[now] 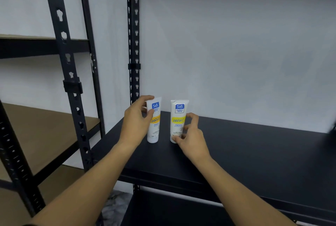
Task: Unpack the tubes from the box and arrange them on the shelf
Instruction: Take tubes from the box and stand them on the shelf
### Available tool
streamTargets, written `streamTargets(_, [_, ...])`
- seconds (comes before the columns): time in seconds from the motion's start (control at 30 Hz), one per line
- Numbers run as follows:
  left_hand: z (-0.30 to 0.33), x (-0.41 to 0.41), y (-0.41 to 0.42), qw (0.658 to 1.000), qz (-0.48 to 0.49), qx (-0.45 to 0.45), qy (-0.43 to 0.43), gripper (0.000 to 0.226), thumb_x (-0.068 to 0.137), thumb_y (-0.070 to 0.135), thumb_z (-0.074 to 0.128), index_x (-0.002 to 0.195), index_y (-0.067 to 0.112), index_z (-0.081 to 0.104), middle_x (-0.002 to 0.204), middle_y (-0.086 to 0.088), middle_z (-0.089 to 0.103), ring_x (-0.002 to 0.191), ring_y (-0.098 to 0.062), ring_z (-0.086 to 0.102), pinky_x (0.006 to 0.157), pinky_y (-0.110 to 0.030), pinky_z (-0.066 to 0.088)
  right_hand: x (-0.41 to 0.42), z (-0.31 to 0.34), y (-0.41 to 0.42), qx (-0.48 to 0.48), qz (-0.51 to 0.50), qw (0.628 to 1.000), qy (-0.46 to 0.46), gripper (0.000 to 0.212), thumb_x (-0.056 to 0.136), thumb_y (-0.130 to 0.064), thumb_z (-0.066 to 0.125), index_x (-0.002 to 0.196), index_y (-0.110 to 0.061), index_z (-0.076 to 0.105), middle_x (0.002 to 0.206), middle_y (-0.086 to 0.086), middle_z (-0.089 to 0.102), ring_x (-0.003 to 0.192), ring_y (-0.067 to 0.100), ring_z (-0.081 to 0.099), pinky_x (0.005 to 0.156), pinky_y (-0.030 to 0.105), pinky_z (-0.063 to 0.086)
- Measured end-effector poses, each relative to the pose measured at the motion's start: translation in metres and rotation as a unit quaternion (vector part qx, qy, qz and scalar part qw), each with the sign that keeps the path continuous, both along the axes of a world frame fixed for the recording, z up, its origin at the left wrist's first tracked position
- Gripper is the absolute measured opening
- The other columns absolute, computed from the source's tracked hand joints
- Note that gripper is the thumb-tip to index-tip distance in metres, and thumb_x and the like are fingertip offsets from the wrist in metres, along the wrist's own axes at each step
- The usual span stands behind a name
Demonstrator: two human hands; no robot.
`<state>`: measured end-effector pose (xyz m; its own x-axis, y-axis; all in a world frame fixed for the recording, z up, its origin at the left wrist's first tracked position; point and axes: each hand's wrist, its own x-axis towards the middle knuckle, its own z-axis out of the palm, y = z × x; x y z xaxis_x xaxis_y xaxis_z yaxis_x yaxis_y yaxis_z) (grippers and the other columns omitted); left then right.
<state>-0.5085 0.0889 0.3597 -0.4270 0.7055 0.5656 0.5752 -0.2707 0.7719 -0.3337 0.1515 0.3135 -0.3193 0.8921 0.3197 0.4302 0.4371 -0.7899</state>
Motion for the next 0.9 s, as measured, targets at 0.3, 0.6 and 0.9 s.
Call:
streamTargets(0.3, [-0.007, 0.000, -0.008, 0.998, -0.013, -0.055, 0.015, 0.050, 0.092, 0.009, 0.066, 0.133, 0.030, 0.046, 0.108, 0.008, 0.063, 0.094, 0.001, 0.061, 0.074, -0.016, 0.048, 0.010, -0.003, -0.011, 0.004, -0.002, 0.999, -0.038, 0.085, 0.087, -0.016, 0.074, 0.152, -0.028, 0.020, 0.118, -0.004, 0.066, 0.110, 0.013, 0.065, 0.091, 0.027, 0.052])
streamTargets(0.6, [-0.025, 0.000, -0.028, 0.963, 0.050, -0.237, 0.119, 0.053, 0.095, 0.041, 0.057, 0.142, 0.020, 0.044, 0.135, -0.006, 0.054, 0.125, -0.025, 0.050, 0.100, -0.044, 0.046, 0.048, 0.009, -0.028, 0.003, 0.001, 0.967, -0.256, 0.062, 0.095, -0.044, 0.060, 0.147, -0.017, 0.042, 0.140, 0.003, 0.056, 0.126, 0.020, 0.054, 0.099, 0.036, 0.048])
streamTargets(0.9, [-0.034, 0.027, -0.081, 0.885, 0.075, -0.345, 0.304, 0.052, 0.097, 0.052, 0.041, 0.138, 0.021, 0.050, 0.146, -0.007, 0.044, 0.134, -0.029, 0.040, 0.114, -0.046, 0.026, 0.079, 0.022, -0.064, 0.041, 0.024, 0.929, -0.367, 0.055, 0.095, -0.047, 0.056, 0.141, -0.019, 0.050, 0.134, 0.006, 0.056, 0.120, 0.025, 0.056, 0.098, 0.044, 0.049])
